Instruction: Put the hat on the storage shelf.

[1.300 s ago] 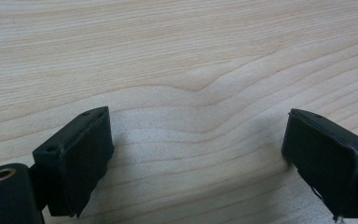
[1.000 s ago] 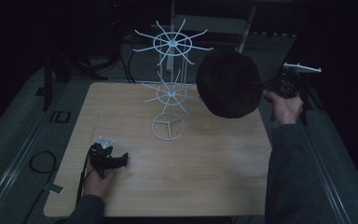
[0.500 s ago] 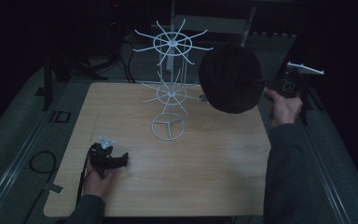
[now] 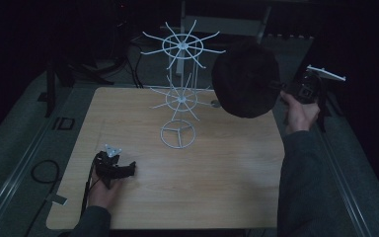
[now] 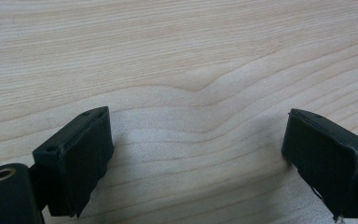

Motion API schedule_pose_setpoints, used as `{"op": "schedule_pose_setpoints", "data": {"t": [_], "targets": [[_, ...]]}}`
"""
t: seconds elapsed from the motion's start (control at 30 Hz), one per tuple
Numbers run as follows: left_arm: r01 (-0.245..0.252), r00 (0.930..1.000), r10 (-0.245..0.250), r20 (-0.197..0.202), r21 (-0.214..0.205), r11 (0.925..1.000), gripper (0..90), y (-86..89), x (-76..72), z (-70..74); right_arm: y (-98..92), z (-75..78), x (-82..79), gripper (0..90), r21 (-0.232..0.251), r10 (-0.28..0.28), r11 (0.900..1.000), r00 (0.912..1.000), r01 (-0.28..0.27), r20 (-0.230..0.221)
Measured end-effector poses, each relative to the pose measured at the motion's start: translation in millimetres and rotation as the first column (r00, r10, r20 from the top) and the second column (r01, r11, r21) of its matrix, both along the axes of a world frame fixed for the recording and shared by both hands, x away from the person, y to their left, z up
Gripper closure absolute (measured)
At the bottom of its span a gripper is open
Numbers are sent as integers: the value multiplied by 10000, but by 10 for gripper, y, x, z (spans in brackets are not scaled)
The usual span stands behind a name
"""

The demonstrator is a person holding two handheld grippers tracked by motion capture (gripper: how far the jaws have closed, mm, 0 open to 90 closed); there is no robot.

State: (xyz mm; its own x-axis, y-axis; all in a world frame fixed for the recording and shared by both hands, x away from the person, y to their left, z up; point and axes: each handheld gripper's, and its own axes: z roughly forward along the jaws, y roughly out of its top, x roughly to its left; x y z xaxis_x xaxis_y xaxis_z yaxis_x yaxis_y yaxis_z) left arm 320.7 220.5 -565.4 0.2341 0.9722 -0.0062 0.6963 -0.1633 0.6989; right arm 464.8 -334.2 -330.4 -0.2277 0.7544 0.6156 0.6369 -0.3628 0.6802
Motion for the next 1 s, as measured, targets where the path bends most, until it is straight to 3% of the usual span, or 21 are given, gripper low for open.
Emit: {"op": "schedule_pose_setpoints", "data": {"t": [0.37, 0.7, 1.0], "targets": [[6, 10000, -6, -6, 9, 10000, 92, 1, 0, 0, -33, -8, -32, 796, 30, -119, 9999, 9968, 117, 792], [6, 10000, -6, -5, 10, 10000, 91, 1, 0, 0, -17, 19, -71, 794, 21, 39, 10000, 9869, -43, 1616], [7, 10000, -7, -7, 11, 10000, 91, 1, 0, 0, -36, 29, -113, 794, -7, 104, 9999, 9802, -105, 1976]]}}
